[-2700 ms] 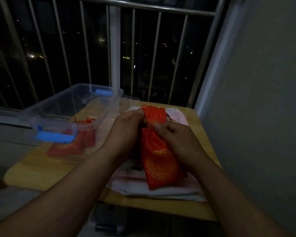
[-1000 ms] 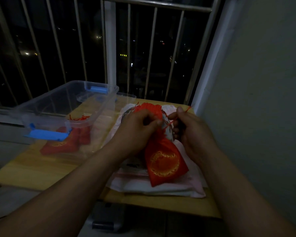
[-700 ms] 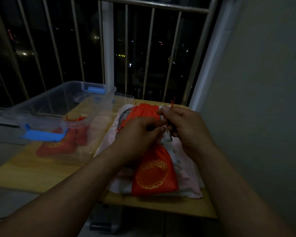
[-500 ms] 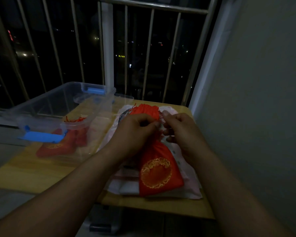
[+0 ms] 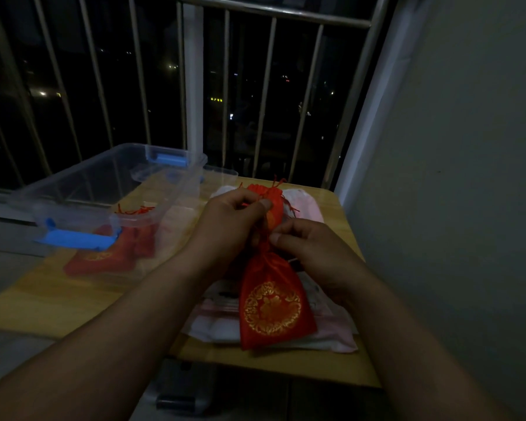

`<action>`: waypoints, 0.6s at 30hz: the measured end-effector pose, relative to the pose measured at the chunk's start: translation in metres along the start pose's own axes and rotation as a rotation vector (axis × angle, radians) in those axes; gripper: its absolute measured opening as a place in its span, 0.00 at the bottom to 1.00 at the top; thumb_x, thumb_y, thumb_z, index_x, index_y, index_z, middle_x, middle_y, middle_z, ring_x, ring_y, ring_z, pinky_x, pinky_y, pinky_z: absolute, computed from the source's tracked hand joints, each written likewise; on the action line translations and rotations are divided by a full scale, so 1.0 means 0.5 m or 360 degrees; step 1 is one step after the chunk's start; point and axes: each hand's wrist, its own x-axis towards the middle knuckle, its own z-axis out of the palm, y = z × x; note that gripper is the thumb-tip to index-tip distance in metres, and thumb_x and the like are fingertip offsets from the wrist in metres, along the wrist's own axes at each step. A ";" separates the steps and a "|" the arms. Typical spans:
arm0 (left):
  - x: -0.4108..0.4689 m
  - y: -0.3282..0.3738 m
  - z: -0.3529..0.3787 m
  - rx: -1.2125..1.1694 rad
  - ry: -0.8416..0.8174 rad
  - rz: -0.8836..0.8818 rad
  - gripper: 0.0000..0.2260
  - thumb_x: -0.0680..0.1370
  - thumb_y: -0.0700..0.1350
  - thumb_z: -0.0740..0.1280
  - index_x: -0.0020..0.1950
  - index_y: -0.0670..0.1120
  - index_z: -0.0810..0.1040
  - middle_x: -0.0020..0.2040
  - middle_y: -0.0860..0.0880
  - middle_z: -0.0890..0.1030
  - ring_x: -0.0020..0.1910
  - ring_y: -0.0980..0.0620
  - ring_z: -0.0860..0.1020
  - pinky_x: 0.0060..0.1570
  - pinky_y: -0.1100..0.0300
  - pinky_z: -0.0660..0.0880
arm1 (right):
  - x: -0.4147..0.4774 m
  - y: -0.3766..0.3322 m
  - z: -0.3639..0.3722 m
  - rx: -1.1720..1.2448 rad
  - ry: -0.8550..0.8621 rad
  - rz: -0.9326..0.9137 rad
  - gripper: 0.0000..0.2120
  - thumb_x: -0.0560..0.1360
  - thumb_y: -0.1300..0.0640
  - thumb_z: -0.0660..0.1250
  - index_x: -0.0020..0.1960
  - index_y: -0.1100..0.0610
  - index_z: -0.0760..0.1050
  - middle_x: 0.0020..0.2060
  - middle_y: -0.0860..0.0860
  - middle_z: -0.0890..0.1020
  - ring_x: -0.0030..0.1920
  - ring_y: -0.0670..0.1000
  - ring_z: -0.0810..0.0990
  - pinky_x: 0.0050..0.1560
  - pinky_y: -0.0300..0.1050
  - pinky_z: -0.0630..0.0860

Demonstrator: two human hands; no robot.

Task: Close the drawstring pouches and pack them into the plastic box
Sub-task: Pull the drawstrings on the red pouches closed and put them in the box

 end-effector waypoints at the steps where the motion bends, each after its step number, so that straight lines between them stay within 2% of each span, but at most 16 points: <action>1: 0.000 0.000 0.001 -0.0013 -0.0001 0.0002 0.11 0.83 0.44 0.67 0.49 0.36 0.79 0.28 0.42 0.73 0.23 0.51 0.69 0.24 0.63 0.66 | -0.001 -0.001 0.004 0.0021 0.0007 -0.0023 0.05 0.80 0.55 0.70 0.47 0.51 0.83 0.45 0.51 0.87 0.44 0.47 0.84 0.46 0.43 0.78; 3: 0.003 0.000 0.005 -0.0028 -0.0012 0.0011 0.09 0.82 0.44 0.68 0.48 0.39 0.80 0.29 0.42 0.73 0.24 0.51 0.70 0.25 0.61 0.67 | -0.003 -0.002 0.009 0.0055 0.0015 -0.0062 0.05 0.80 0.56 0.70 0.49 0.54 0.84 0.46 0.51 0.88 0.47 0.48 0.86 0.47 0.43 0.80; 6: 0.005 -0.001 0.010 -0.0013 -0.0012 0.0034 0.08 0.82 0.44 0.69 0.45 0.42 0.80 0.31 0.42 0.73 0.26 0.50 0.70 0.26 0.59 0.68 | -0.007 0.000 0.011 0.0103 0.0042 -0.0092 0.05 0.80 0.58 0.71 0.51 0.59 0.85 0.47 0.54 0.88 0.51 0.54 0.87 0.57 0.50 0.83; 10: -0.001 0.007 0.019 -0.0049 -0.0037 0.0046 0.09 0.82 0.44 0.68 0.43 0.46 0.81 0.29 0.48 0.74 0.25 0.54 0.70 0.25 0.62 0.68 | -0.013 0.007 0.006 0.0316 0.0067 -0.0005 0.04 0.78 0.60 0.72 0.49 0.59 0.85 0.47 0.57 0.88 0.49 0.55 0.87 0.53 0.48 0.83; 12: -0.003 0.009 0.025 -0.0158 -0.0009 -0.0013 0.08 0.83 0.44 0.67 0.46 0.43 0.82 0.28 0.51 0.76 0.23 0.56 0.69 0.24 0.64 0.68 | -0.016 0.013 0.004 0.0561 0.0073 0.0081 0.02 0.77 0.61 0.73 0.48 0.59 0.85 0.47 0.59 0.88 0.47 0.55 0.87 0.53 0.50 0.83; 14: 0.000 0.007 0.031 -0.0297 0.0038 -0.0101 0.10 0.84 0.45 0.65 0.51 0.39 0.81 0.30 0.50 0.74 0.23 0.56 0.68 0.23 0.64 0.67 | -0.018 0.017 0.003 0.0822 0.0062 0.0154 0.02 0.77 0.62 0.73 0.47 0.59 0.84 0.47 0.61 0.87 0.46 0.56 0.86 0.53 0.52 0.83; 18: 0.009 0.001 0.043 -0.0512 0.0070 -0.0282 0.11 0.86 0.46 0.60 0.53 0.43 0.80 0.31 0.51 0.73 0.24 0.57 0.67 0.24 0.64 0.65 | -0.021 0.020 0.001 0.1130 0.0056 0.0162 0.05 0.77 0.61 0.71 0.51 0.61 0.82 0.45 0.58 0.87 0.43 0.54 0.86 0.49 0.50 0.84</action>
